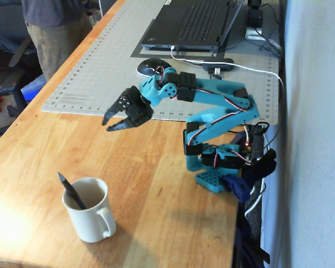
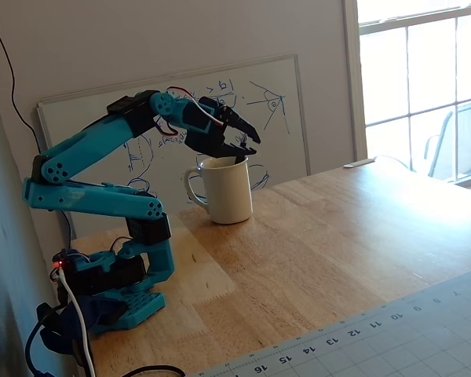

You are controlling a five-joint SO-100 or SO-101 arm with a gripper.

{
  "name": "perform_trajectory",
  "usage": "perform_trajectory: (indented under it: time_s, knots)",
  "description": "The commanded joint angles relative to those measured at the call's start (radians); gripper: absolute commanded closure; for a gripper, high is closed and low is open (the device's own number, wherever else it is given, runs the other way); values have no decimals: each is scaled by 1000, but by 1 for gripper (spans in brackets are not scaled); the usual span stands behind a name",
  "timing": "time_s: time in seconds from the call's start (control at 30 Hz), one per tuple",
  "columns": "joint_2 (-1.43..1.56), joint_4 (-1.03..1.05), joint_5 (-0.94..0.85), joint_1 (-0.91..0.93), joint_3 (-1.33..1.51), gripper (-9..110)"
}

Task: Grasp a pen and put it in a mug.

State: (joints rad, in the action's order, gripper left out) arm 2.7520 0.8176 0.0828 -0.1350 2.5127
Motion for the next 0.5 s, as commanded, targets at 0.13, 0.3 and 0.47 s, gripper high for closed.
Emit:
perform_trajectory:
  time_s: [0.13,0.3,0.47]
  knots:
    - [158,137,17,94,160,97]
    - [268,132,15,104,344,97]
    - [359,147,17,104,463,101]
